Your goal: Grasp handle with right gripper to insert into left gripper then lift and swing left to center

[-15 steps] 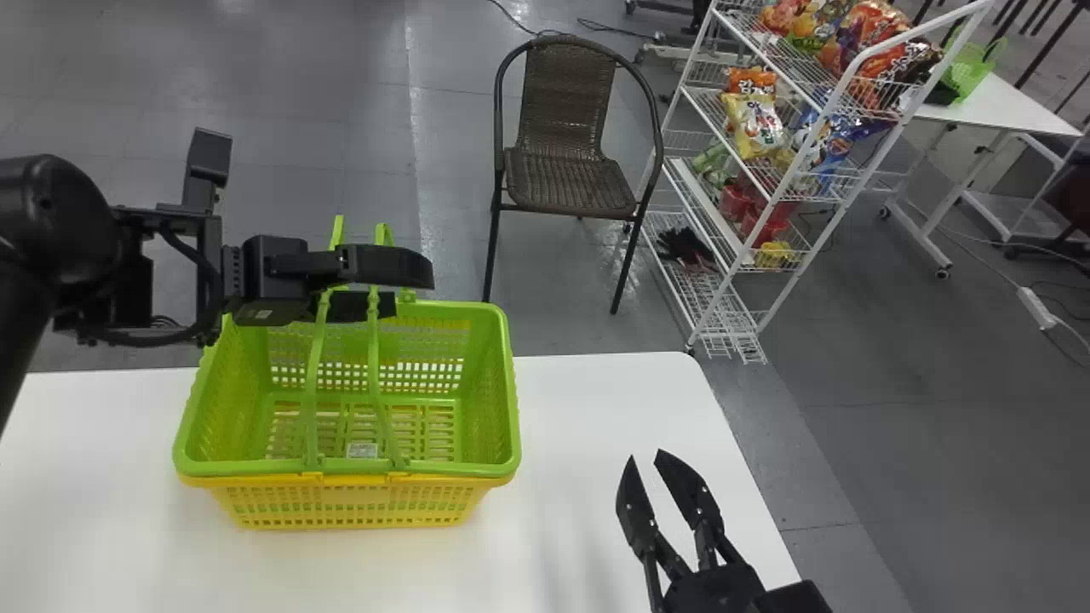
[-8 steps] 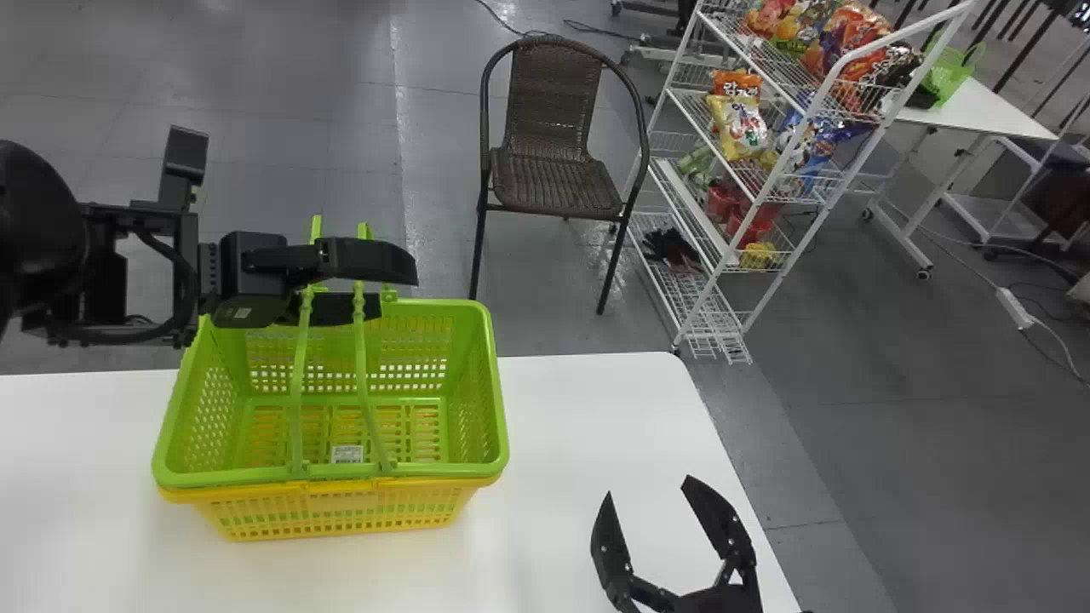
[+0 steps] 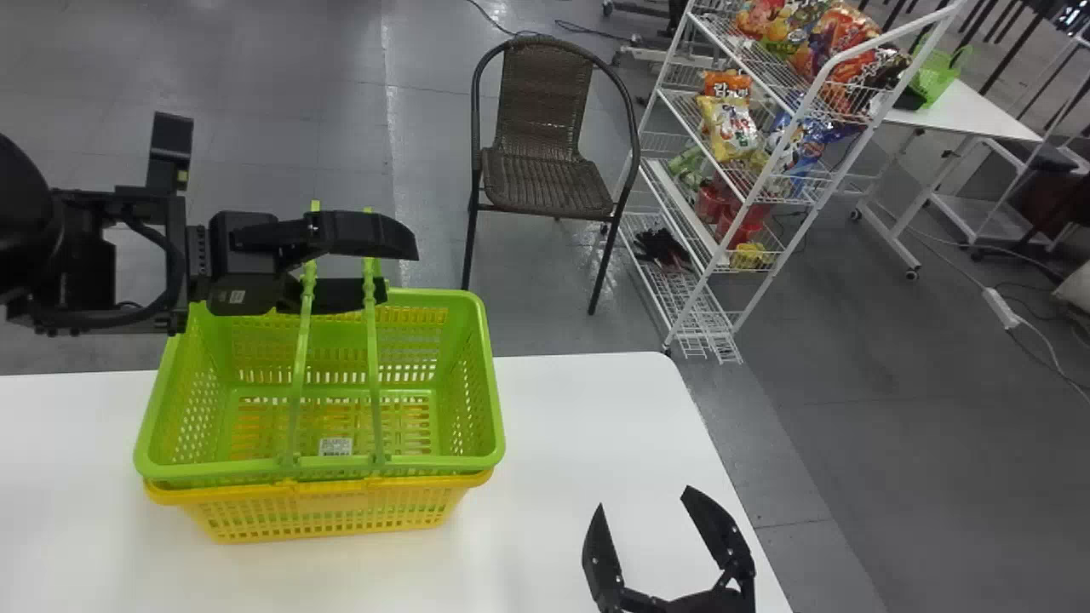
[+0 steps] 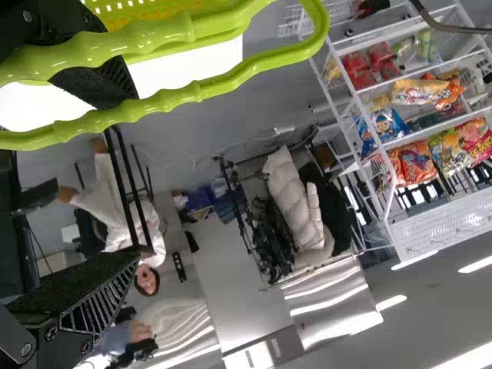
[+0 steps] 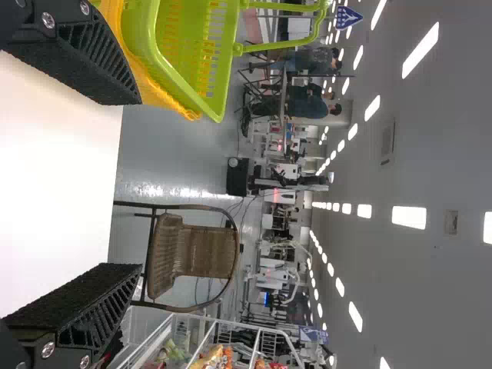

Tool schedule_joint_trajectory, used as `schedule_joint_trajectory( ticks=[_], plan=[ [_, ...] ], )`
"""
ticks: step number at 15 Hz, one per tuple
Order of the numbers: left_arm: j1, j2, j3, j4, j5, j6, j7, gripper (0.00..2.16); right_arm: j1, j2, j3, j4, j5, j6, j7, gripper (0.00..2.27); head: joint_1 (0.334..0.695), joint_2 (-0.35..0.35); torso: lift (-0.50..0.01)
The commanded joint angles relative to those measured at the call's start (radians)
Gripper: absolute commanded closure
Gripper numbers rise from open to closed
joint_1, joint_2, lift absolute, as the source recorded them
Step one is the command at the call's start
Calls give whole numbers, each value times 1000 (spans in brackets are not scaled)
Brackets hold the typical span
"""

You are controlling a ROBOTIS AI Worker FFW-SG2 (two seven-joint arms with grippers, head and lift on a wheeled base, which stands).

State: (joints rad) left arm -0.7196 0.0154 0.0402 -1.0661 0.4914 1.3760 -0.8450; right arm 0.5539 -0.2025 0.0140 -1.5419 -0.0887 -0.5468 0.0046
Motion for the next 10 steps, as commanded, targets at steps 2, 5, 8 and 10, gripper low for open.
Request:
schedule_joint_trajectory(
  ticks=[2, 5, 8, 10],
  plan=[
    [-24, 1, 10, -2, 64, 50, 15, 137, -2, 2, 0, 3, 0, 0, 0, 53, 695, -320, 0],
    [-55, 1, 12, -2, 92, 71, 17, 137, -2, 3, 1, 5, 0, 0, 0, 53, 695, -324, 0],
    [-78, 3, 30, 0, 107, 105, 18, 137, 0, 5, 1, 9, 0, -3, 0, 53, 695, -328, 0],
    [-95, 11, 41, 0, 130, 120, 29, 137, 0, 5, 1, 14, -2, -9, 0, 53, 695, -326, 0]
  ],
)
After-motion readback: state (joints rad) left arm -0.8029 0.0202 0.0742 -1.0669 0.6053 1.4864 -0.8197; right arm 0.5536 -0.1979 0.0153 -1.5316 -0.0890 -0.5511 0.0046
